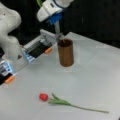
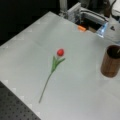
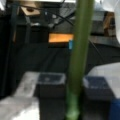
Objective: Flower insertion into a vase
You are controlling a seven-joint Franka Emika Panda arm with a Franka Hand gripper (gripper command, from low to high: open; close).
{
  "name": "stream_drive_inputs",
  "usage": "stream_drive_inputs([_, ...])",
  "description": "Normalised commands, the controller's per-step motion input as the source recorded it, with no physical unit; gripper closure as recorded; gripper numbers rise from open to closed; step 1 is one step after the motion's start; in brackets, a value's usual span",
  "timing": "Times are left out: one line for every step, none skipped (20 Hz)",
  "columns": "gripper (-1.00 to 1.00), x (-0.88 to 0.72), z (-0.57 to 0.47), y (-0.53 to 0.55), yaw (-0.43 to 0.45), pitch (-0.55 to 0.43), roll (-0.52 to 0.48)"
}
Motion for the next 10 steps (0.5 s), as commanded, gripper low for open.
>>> stream_drive_inputs([1.0,0.23,-0.04,-0.08,0.014,0.168,-0.128])
stream_drive_inputs([1.0,0.27,-0.09,-0.12,0.007,0.129,-0.12])
stream_drive_inputs([1.0,0.28,-0.1,-0.14,0.006,0.109,-0.118])
stream_drive_inputs([1.0,0.31,-0.13,-0.15,0.007,0.094,-0.116])
stream_drive_inputs([1.0,0.33,-0.15,-0.15,0.011,0.087,-0.112])
stream_drive_inputs([1.0,0.33,-0.15,-0.15,0.018,0.084,-0.109])
stream_drive_inputs([1.0,0.31,-0.14,-0.13,0.027,0.083,-0.106])
stream_drive_inputs([1.0,0.32,-0.15,-0.12,0.053,0.026,-0.092])
stream_drive_inputs([1.0,0.33,-0.17,-0.11,0.069,-0.001,-0.085])
stream_drive_inputs([1.0,0.36,-0.2,-0.11,0.081,-0.018,-0.078])
